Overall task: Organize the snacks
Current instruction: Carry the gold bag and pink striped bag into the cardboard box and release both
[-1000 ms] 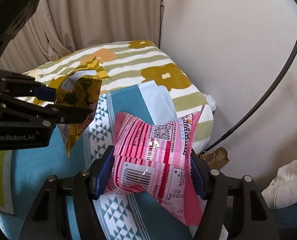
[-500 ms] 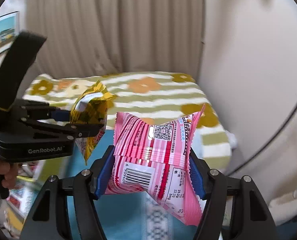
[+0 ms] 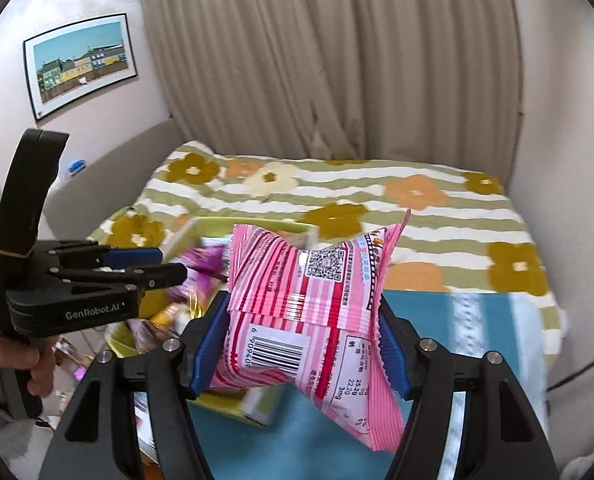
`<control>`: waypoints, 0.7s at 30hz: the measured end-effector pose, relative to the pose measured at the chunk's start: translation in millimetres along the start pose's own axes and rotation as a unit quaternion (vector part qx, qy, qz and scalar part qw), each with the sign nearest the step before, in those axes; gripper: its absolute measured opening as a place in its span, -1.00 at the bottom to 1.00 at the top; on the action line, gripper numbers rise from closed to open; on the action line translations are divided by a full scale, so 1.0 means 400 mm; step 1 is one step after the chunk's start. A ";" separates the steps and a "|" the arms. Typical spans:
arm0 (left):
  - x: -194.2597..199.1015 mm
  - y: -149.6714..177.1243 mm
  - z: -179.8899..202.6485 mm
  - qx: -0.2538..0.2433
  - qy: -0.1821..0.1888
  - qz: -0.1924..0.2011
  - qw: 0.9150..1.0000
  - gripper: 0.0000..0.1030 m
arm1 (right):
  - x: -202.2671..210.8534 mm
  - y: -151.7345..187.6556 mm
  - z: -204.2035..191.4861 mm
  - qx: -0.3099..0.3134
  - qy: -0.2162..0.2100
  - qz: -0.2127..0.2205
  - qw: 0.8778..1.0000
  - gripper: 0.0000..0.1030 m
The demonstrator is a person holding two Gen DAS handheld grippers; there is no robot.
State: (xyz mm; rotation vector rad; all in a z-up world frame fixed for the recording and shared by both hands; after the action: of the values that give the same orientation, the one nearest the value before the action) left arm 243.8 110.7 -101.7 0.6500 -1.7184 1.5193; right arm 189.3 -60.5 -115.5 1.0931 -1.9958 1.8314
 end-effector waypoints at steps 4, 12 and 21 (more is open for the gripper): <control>-0.025 0.020 -0.074 0.021 0.013 -0.015 1.000 -0.33 | -0.071 -0.016 -0.066 -0.005 -0.016 -0.017 1.000 0.22; -0.101 0.071 -0.121 0.016 0.025 -0.043 0.999 -0.02 | -0.153 -0.040 -0.094 -0.007 -0.006 -0.056 0.998 0.23; -0.130 0.085 -0.160 0.015 0.025 -0.039 0.999 0.99 | -0.245 -0.054 -0.104 -0.037 0.000 -0.092 0.995 0.27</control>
State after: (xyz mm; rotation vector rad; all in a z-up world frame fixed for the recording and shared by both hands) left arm 261.0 174.2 -161.9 0.6823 -1.6169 1.4974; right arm 258.4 15.1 -150.8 1.2102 -1.8761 1.6518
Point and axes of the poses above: each gripper's, at about its wrist camera, not at the fingertips, and x roughly against the way its jaws point, z to its right, y to its underside, the point moved 5 cm from there along -x, roughly the way its jaws point, and after that the axes turned 3 degrees about -x, right-handed, at the moved point
